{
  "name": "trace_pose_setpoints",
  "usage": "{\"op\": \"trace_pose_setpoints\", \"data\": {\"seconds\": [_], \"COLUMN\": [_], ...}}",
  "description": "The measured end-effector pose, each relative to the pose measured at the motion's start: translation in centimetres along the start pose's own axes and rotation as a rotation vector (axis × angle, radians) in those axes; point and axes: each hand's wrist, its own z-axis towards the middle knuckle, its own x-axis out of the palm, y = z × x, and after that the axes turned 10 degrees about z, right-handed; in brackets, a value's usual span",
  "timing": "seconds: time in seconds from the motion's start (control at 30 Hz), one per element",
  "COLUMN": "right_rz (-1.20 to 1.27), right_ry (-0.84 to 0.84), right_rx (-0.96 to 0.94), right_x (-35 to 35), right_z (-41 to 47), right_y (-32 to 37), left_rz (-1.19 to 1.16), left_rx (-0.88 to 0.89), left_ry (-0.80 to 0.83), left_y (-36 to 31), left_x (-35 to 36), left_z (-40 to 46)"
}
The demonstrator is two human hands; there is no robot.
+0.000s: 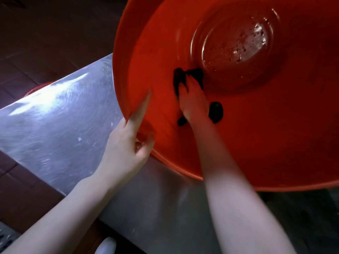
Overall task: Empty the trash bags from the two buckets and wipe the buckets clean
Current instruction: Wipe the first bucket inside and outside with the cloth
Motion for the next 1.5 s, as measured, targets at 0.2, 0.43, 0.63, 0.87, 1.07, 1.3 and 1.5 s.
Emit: {"op": "trace_pose_setpoints", "data": {"seconds": [0.2, 0.43, 0.63, 0.87, 1.07, 1.3, 1.5], "right_rz": [0.043, 0.012, 0.012, -0.529, -0.417, -0.172, -0.121], "right_ry": [0.117, -0.044, 0.063, 0.160, 0.066, -0.006, 0.125], "right_rx": [-0.493, 0.023, -0.294, -0.171, -0.026, 0.101, -0.488], "right_x": [-1.2, -0.5, -0.2, -5.1, -1.7, 0.0, -0.5], "right_z": [-12.3, 2.7, -7.2, -7.5, 0.0, 1.9, -11.1], "right_y": [-1.5, -0.1, 0.6, -4.6, -2.5, -0.2, 0.3], "left_rz": [0.018, 0.026, 0.012, 0.004, 0.189, 0.053, 0.014], "left_rx": [0.017, -0.006, 0.012, 0.026, 0.136, -0.102, -0.028], "left_ry": [0.002, -0.009, -0.050, -0.015, -0.250, -0.161, -0.066], "left_y": [-0.1, 0.0, 0.3, -0.5, -0.7, 0.7, 1.2], "left_x": [0.0, 0.3, 0.4, -0.4, -5.0, -0.8, -1.5], "left_z": [-0.1, 0.0, -0.3, -0.1, 1.6, -0.3, -0.3]}}
